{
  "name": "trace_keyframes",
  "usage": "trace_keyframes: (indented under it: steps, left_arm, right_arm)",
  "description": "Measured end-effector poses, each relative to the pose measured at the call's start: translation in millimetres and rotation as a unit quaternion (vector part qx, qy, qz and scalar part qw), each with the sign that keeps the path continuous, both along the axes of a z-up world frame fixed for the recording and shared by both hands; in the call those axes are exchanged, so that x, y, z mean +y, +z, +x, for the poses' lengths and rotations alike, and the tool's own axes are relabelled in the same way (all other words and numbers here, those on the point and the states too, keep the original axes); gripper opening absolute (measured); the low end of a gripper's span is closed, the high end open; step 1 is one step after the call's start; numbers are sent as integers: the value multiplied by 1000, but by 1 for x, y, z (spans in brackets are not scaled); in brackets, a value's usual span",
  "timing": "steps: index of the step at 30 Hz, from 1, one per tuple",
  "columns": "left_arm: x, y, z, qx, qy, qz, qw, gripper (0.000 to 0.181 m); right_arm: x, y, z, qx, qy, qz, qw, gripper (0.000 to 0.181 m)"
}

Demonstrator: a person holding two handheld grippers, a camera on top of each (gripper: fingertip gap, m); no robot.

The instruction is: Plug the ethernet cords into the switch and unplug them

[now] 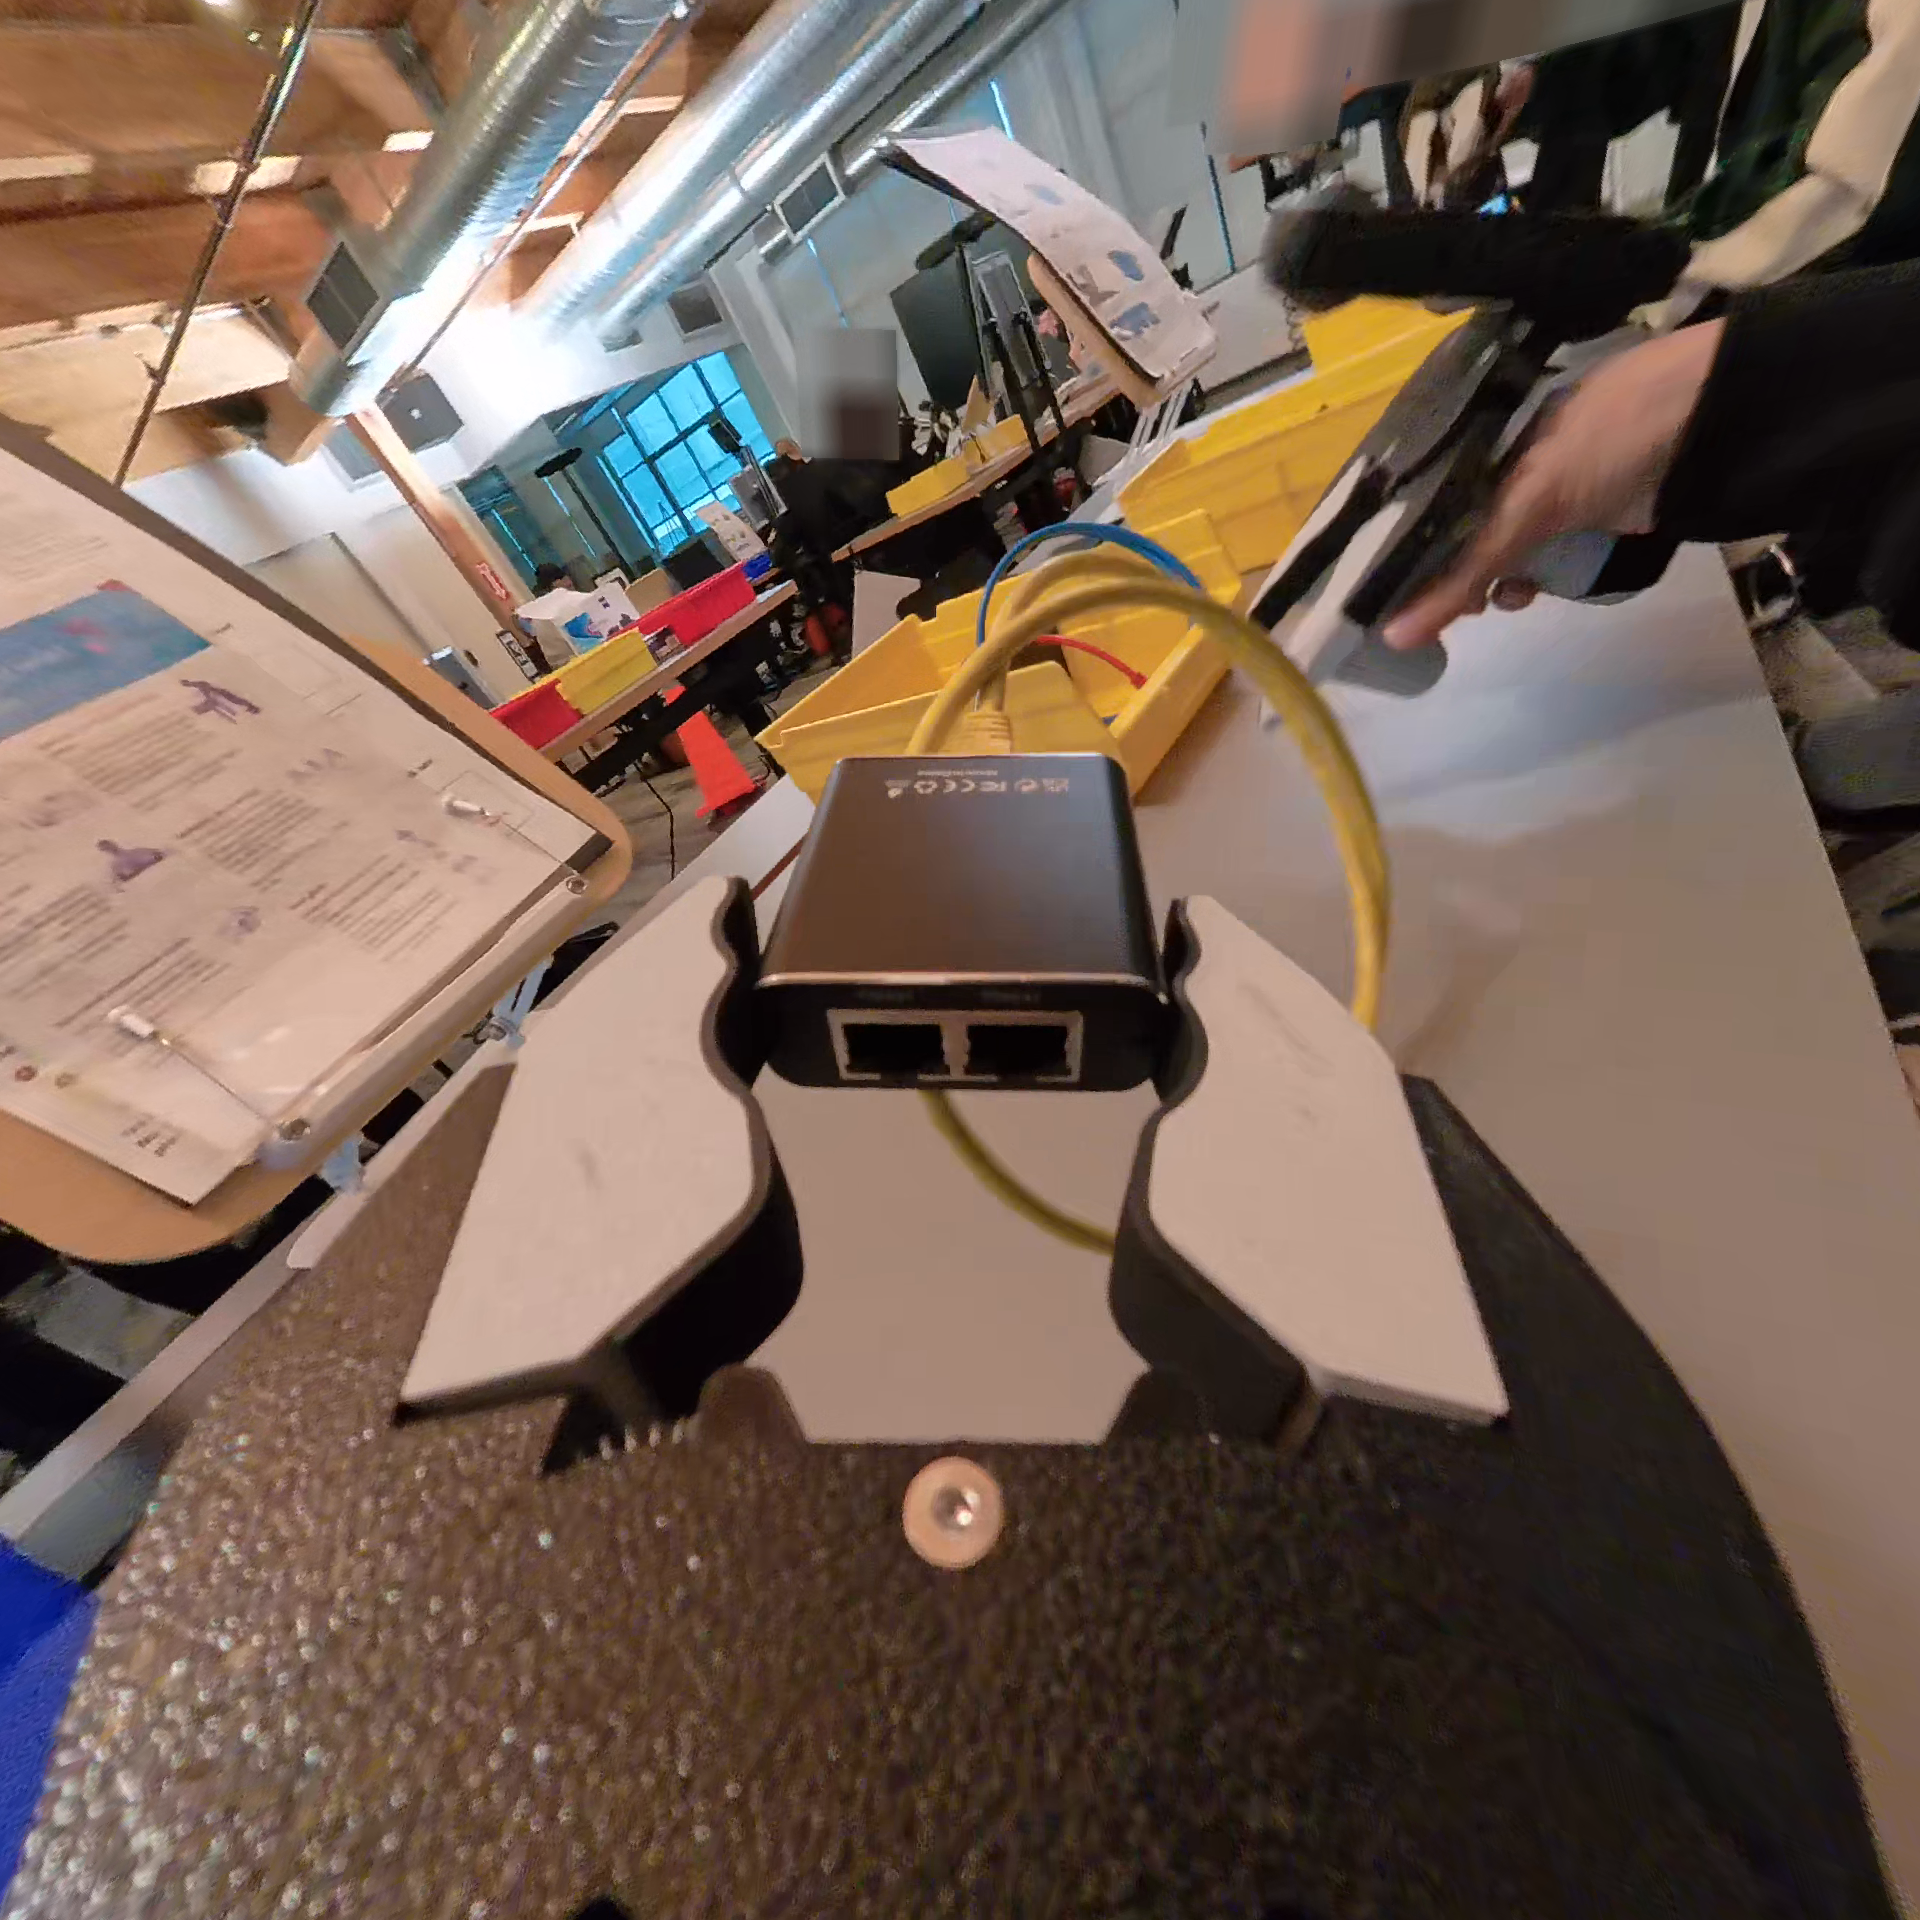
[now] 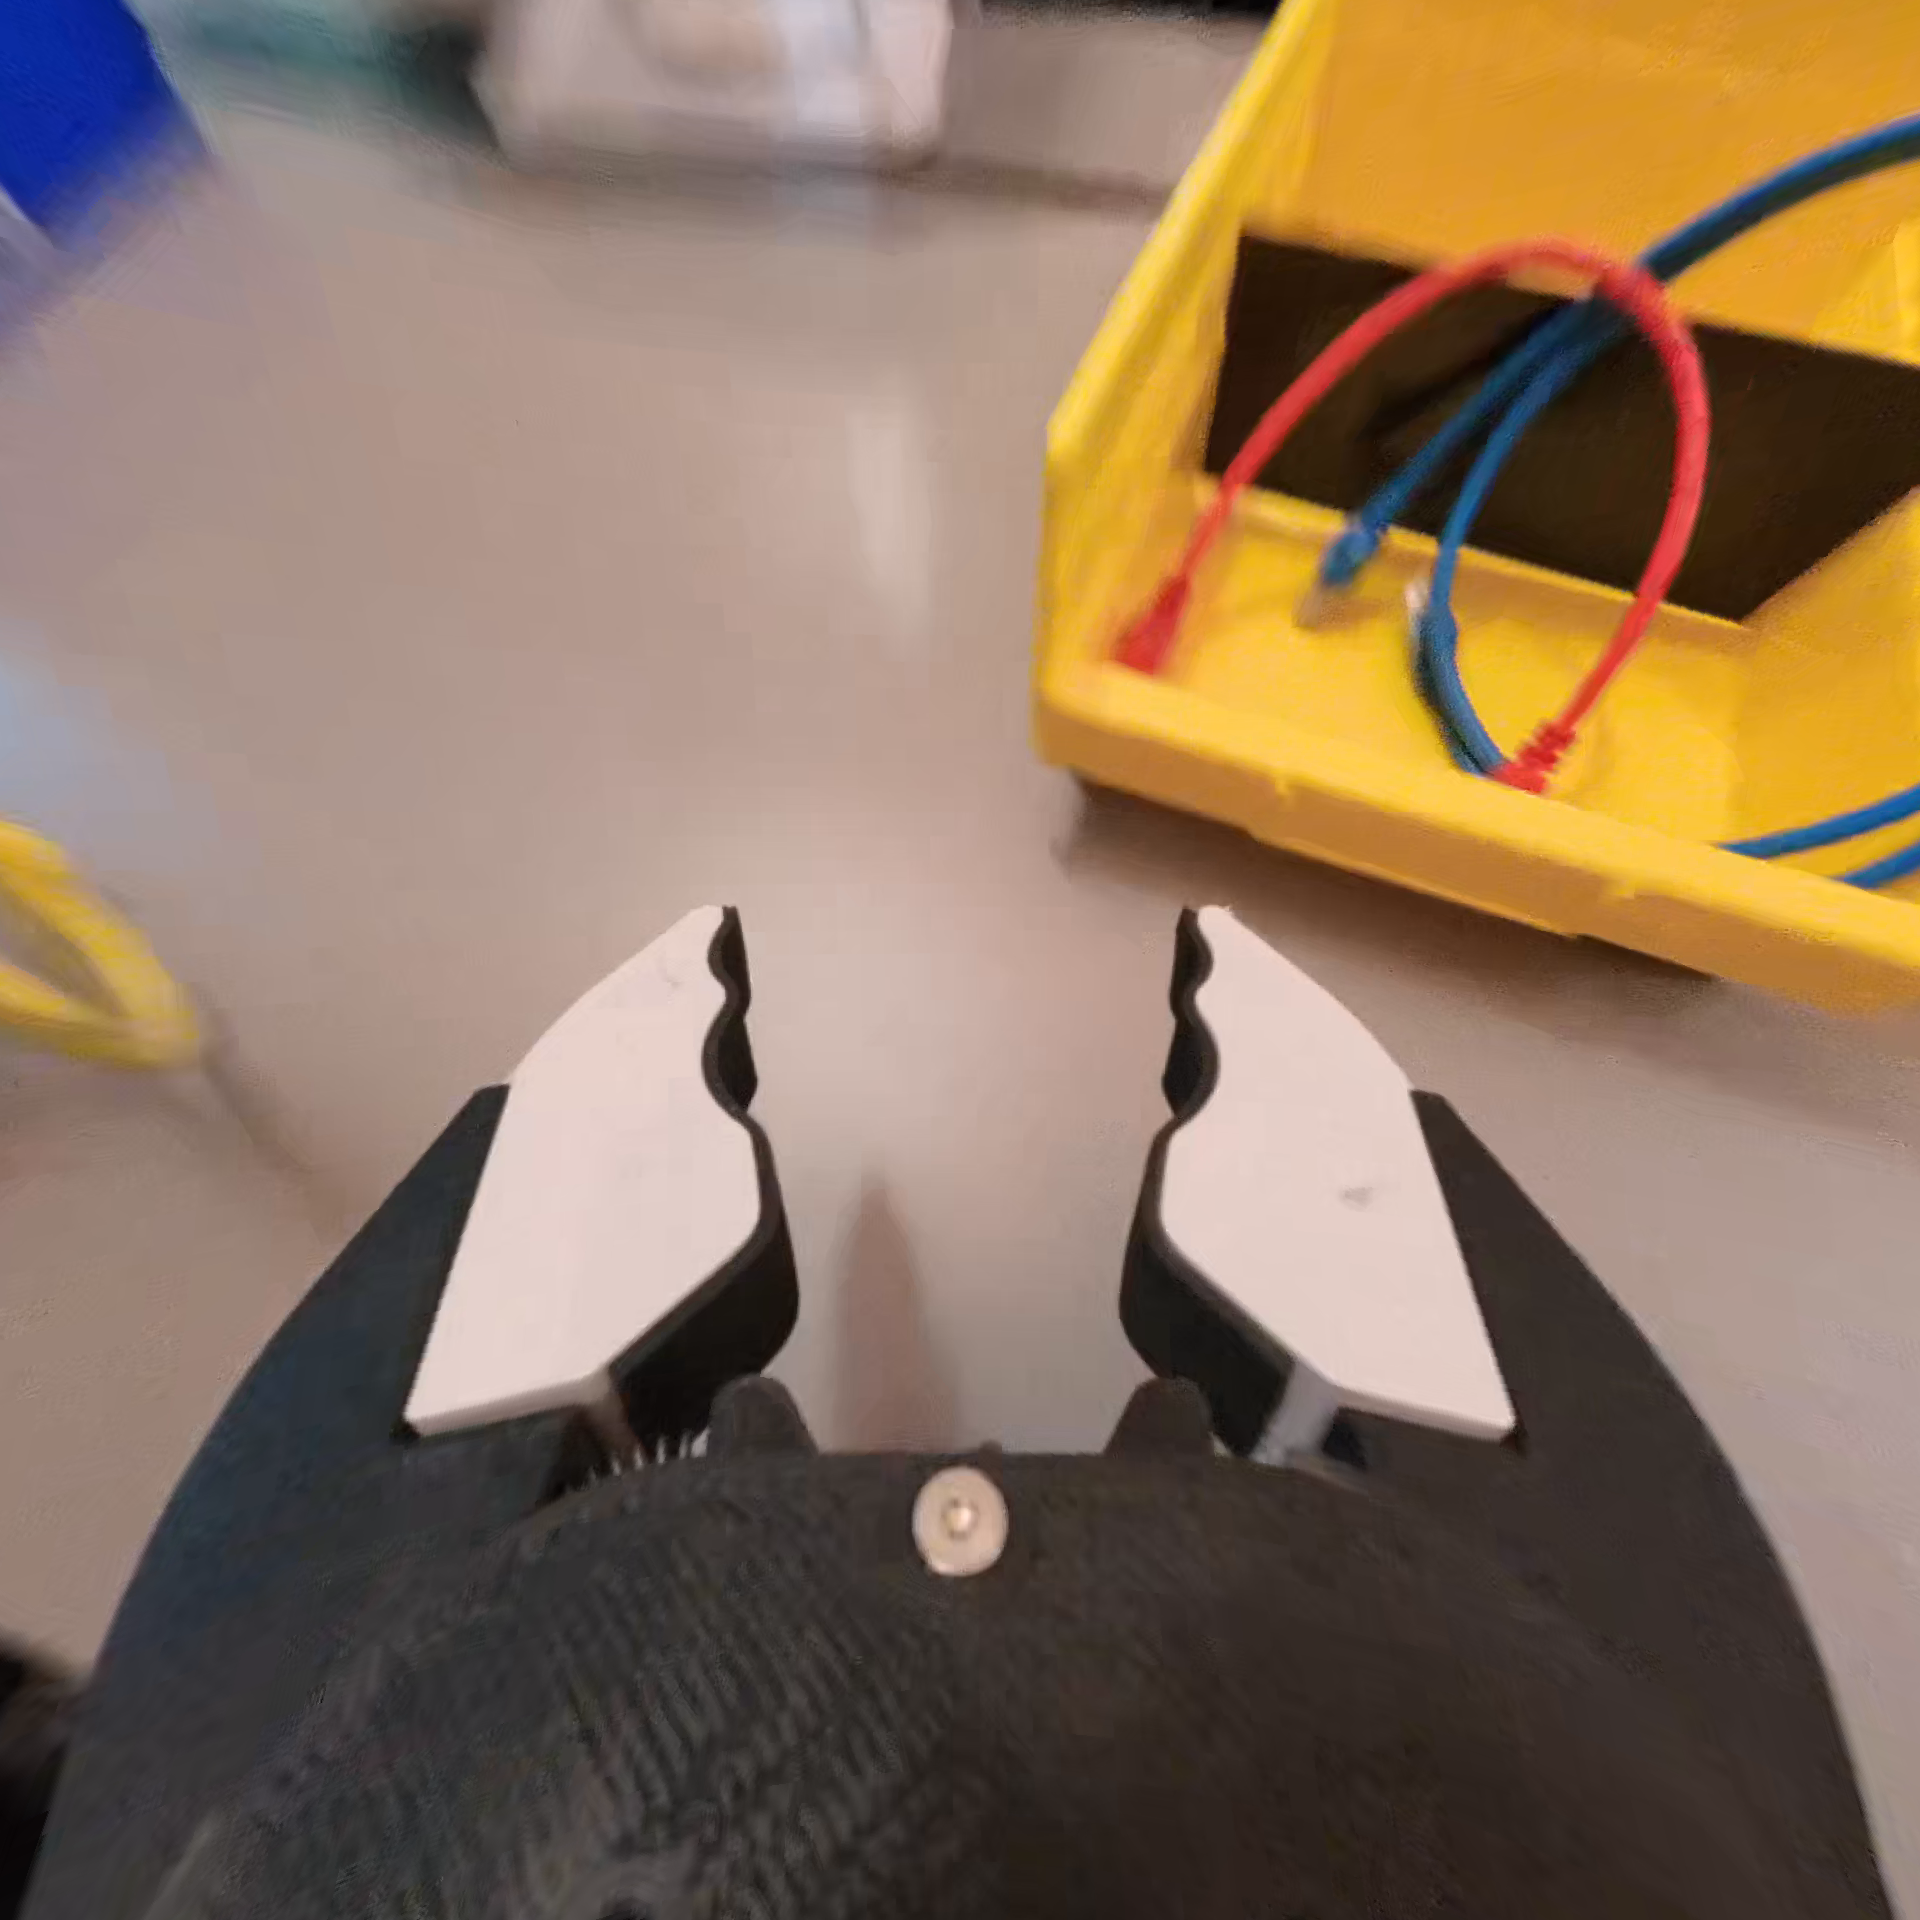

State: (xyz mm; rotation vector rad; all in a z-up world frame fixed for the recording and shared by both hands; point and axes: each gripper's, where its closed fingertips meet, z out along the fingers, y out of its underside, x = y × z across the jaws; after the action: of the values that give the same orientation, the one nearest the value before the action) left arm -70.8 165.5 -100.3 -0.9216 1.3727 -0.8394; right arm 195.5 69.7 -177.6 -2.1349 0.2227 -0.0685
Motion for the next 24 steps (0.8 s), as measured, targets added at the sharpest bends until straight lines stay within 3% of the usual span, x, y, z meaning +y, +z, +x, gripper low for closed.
trace_keyframes:
  steps: [2, 4, 7, 10, 13, 15, 19, 22, 24]
  left_arm:
    - [5, -3, 1, 3, 6, -25, 1000, 73]
    - [10, -10, 4, 12, 6, -62, 998, 73]
    - [12, -20, 9, 17, -5, -130, 991, 73]
    - [11, -20, 11, 5, -11, -153, 988, 73]
    - [6, -14, 11, -6, -8, -135, 991, 73]
    - [4, -11, 12, -16, -2, -120, 993, 73]
    - [4, -10, 15, -32, 12, -106, 994, 73]
    - [3, -11, 17, -39, 22, -88, 995, 73]
    - [1, -12, 19, -38, 26, -68, 997, 73]
  right_arm:
    - [5, 56, -46, 133, 80, 145, 977, 67]
    - [2, 103, -111, 234, 211, 231, 921, 52]
    - [7, 111, -190, 297, 310, 212, 878, 49]
    - [38, 89, -229, 345, 286, 198, 872, 54]
    - [72, 68, -228, 416, 195, 208, 864, 55]
    - [82, 65, -230, 466, 179, 216, 839, 52]
    - [94, 63, -224, 493, 122, 254, 823, 43]
    - [95, 65, -228, 545, 123, 267, 785, 26]
    - [95, 65, -234, 585, 127, 259, 758, 28]
